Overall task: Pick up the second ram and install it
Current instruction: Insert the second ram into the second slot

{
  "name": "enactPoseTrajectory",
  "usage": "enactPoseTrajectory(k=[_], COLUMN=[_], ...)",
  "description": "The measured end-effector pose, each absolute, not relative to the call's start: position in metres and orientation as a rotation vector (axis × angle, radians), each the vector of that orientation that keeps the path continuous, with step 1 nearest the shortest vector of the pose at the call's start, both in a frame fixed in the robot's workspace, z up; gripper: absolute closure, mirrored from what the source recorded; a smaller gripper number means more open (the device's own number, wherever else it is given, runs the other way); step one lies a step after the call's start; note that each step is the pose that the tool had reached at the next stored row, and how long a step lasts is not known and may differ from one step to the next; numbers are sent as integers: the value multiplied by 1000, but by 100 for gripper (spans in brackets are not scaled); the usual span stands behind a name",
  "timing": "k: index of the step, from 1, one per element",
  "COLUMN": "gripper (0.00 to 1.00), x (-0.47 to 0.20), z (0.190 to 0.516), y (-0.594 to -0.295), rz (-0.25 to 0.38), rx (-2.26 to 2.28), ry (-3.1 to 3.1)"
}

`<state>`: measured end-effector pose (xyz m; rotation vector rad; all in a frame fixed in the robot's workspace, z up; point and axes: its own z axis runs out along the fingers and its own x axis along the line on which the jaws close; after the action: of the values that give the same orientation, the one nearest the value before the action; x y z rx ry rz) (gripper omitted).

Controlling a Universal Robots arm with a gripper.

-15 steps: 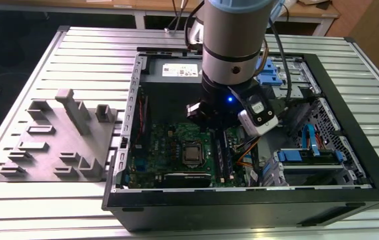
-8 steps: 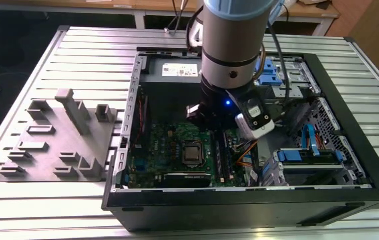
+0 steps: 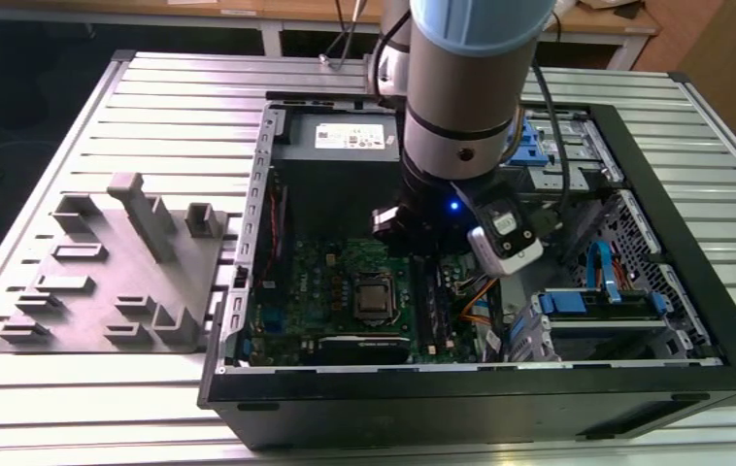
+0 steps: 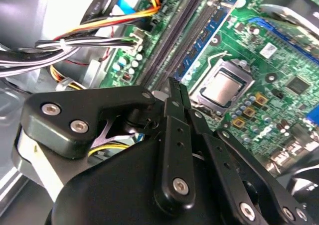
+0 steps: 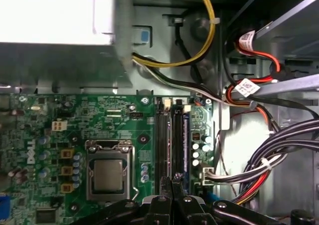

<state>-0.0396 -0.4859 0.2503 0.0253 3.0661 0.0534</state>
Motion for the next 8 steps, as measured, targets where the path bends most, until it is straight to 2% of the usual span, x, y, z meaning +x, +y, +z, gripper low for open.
enactPoseTrajectory(k=[8], gripper=[91], x=[-37], z=[241], y=[-486], rz=[74], rx=[26], ry=[3066])
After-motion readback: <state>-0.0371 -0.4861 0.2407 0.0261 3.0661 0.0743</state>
